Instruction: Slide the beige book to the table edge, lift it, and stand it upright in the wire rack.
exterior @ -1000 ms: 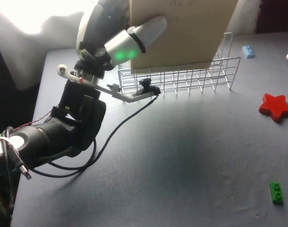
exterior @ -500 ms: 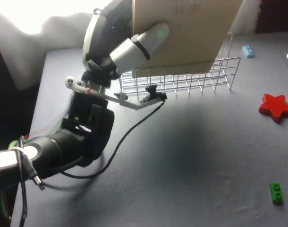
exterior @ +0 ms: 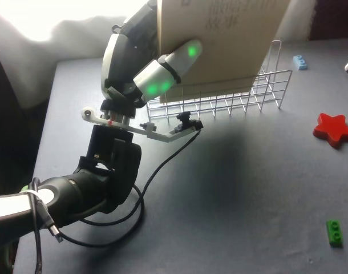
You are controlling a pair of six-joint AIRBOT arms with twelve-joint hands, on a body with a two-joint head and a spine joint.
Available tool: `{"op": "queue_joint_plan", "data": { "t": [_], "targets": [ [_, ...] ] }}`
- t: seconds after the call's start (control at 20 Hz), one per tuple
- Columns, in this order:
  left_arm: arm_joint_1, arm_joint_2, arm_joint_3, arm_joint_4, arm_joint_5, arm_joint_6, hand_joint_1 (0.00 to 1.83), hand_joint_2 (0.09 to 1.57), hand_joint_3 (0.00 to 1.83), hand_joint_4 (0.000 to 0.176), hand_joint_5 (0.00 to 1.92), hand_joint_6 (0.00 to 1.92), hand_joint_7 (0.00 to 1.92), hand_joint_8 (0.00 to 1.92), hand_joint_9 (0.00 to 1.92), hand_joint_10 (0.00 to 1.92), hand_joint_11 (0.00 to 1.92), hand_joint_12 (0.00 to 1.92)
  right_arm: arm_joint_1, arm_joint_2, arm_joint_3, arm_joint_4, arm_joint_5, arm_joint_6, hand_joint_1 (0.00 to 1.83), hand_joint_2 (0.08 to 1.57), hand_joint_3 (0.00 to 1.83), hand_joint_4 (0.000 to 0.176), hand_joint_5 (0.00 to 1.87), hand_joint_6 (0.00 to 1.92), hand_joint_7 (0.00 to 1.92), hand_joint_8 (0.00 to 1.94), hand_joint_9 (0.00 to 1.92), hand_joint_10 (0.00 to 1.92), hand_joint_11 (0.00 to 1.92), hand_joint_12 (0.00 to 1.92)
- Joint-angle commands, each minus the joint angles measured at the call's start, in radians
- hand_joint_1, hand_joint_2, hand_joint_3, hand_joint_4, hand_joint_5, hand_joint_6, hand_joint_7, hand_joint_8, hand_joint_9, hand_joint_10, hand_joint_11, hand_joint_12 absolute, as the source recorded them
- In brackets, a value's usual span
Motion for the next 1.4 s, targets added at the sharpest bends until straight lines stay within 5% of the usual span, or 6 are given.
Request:
{"op": "queue_joint_plan", "data": {
  "t": [0.0, 0.45, 0.55, 1.0, 1.2, 1.35],
  "targets": [
    [0.006, -0.006, 0.001, 0.007, -0.088, -0.013, 1.47, 1.24, 0.00, 0.000, 0.72, 1.28, 0.57, 1.43, 0.68, 1.46, 0.57, 1.72, 0.016, 0.006, 0.004, 0.018, -0.072, -0.004, 0.22, 1.10, 0.00, 0.000, 0.35, 0.00, 0.36, 0.00, 0.35, 0.00, 0.00, 0.95],
    [0.012, -0.003, -0.006, -0.011, -0.088, -0.009, 1.48, 1.16, 0.00, 0.000, 0.87, 1.06, 0.70, 1.27, 0.81, 1.30, 0.80, 1.56, 0.011, 0.006, 0.004, 0.018, -0.073, -0.011, 0.21, 1.11, 0.00, 0.000, 0.37, 0.01, 0.37, 0.00, 0.37, 0.01, 0.01, 0.94],
    [0.013, -0.002, -0.004, -0.011, -0.088, -0.009, 1.48, 1.21, 0.00, 0.000, 0.74, 1.24, 0.61, 1.37, 0.73, 1.39, 0.66, 1.65, 0.011, 0.006, 0.004, 0.018, -0.073, -0.011, 0.23, 1.10, 0.00, 0.000, 0.36, 0.00, 0.37, 0.00, 0.36, 0.00, 0.01, 0.95],
    [0.027, 0.014, 0.001, -0.025, -0.094, -0.008, 1.48, 1.18, 0.00, 0.000, 0.78, 1.16, 0.70, 1.31, 0.77, 1.38, 0.81, 1.57, 0.008, 0.007, 0.004, 0.018, -0.073, -0.009, 0.22, 1.10, 0.00, 0.000, 0.37, 0.01, 0.38, 0.01, 0.38, 0.01, 0.02, 0.96],
    [0.029, 0.016, 0.000, -0.028, -0.096, -0.008, 1.34, 1.22, 0.00, 0.000, 0.80, 1.26, 0.67, 1.37, 0.73, 1.49, 0.62, 1.47, 0.007, 0.007, 0.004, 0.018, -0.073, -0.009, 0.21, 1.11, 0.00, 0.000, 0.34, 0.00, 0.36, 0.00, 0.36, 0.00, 0.01, 0.96],
    [0.026, 0.016, 0.001, -0.029, -0.096, -0.008, 1.19, 1.23, 0.00, 0.000, 0.85, 1.34, 0.68, 1.30, 0.72, 0.74, 0.59, 1.25, 0.007, 0.007, 0.004, 0.018, -0.073, -0.009, 0.22, 1.11, 0.00, 0.000, 0.37, 0.01, 0.38, 0.01, 0.38, 0.01, 0.01, 0.96]
  ]
}}
